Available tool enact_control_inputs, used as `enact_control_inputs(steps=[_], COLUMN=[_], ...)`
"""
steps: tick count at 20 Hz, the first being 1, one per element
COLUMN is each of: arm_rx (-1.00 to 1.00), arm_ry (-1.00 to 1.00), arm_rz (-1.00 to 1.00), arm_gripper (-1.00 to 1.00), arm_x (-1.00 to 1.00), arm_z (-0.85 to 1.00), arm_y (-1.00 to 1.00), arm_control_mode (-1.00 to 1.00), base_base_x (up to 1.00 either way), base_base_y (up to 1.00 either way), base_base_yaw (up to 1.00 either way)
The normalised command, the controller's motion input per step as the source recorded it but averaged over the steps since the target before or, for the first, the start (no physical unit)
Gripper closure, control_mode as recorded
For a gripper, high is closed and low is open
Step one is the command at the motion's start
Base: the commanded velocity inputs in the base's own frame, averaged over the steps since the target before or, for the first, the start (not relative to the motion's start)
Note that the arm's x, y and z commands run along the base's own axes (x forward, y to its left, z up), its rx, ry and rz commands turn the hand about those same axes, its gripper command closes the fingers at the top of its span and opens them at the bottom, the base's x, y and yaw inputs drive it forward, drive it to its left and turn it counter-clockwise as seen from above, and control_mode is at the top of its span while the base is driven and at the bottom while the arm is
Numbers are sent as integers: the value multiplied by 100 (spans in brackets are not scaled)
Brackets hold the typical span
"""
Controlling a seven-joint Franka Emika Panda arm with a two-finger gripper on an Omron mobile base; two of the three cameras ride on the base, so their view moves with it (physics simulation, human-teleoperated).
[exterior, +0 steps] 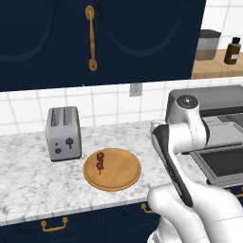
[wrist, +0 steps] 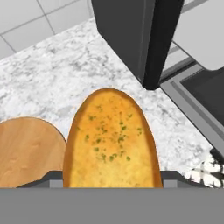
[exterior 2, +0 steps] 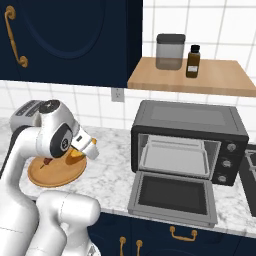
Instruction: Pick up the kebab skewer and baguette bread, and place them inside the toaster oven. Close the toaster oven door and start by setting the timer.
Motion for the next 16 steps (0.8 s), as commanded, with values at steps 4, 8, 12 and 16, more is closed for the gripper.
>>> enact_control_inputs(steps=[4, 8, 12, 16], arm_rx=[8, 17, 20, 21], arm_ry=[0, 0, -1, -2], arm_rz=[-28, -24, -14, -11], arm_gripper=[100, 100, 100, 100], arm_x=[-6, -13, 0, 0], arm_z=[8, 9, 1, 0], arm_y=[-90, -100, -100, -100], arm_control_mode=[-100, -100, -100, -100], base_base_x=[0, 0, 0, 0], base_base_y=[0, 0, 0, 0], base_base_yaw=[0, 0, 0, 0])
